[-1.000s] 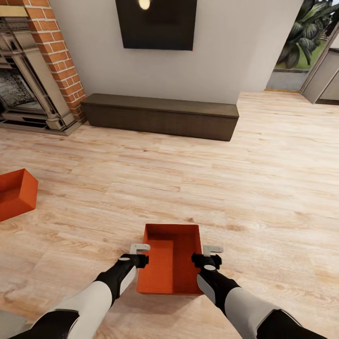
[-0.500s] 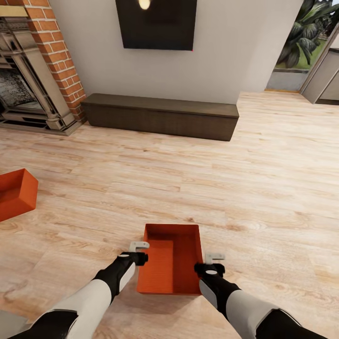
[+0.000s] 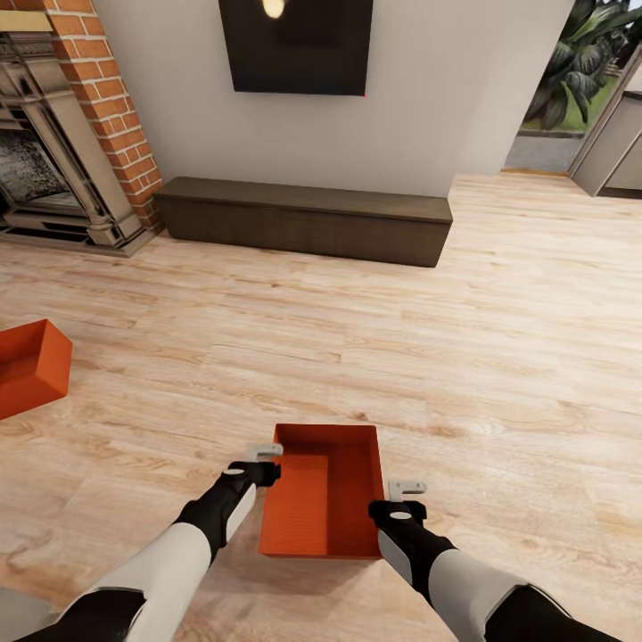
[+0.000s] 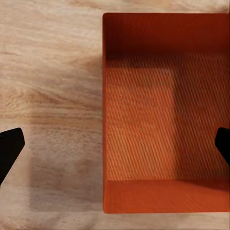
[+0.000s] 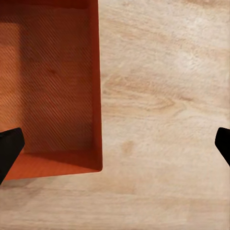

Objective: Move the two storage containers from the living room to the garage. In the garage, place one container on the floor and stack the other container on top of it (either order is fine).

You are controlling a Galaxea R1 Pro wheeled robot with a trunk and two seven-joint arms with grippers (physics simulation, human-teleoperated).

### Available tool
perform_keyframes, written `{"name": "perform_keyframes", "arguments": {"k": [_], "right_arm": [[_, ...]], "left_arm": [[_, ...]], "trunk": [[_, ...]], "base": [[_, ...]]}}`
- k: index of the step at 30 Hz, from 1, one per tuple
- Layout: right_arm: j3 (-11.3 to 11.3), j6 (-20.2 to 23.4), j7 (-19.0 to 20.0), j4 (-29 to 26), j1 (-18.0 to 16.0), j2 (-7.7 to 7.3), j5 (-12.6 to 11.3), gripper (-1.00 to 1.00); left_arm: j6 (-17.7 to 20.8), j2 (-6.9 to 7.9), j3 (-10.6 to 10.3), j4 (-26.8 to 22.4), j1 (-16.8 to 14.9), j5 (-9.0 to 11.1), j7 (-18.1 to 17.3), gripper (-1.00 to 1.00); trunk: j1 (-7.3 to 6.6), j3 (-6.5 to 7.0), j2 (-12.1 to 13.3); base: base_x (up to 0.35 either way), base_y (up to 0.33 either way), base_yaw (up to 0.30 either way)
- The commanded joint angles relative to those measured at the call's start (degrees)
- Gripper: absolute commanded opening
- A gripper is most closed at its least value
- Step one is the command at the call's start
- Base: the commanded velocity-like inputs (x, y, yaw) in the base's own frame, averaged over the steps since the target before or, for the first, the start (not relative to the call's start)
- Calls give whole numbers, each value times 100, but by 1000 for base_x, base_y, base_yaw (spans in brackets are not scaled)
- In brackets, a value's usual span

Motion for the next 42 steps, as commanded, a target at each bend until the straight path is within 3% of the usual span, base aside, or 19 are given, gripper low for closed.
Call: {"name": "perform_keyframes", "arguments": {"k": [1, 15, 28, 42], "right_arm": [[49, 11, -29, -5, -3, -3, -44, 100], [48, 11, -29, -30, -3, -7, -46, 100], [49, 16, -24, -85, -3, 17, -38, 100], [58, 55, -20, -113, -3, -13, -24, 100]], "left_arm": [[37, -6, -4, -27, 0, -25, 20, 100], [275, -30, 17, -59, 0, 25, 36, 100], [402, -45, 18, -62, 0, 17, 27, 100], [336, -54, 2, -48, 0, 6, 59, 100]], "trunk": [[0, -4, -2], [0, -4, -2], [285, -237, -523], [285, -237, -523]], "base": [[0, 0, 0], [0, 0, 0], [0, 0, 0], [0, 0, 0]]}}
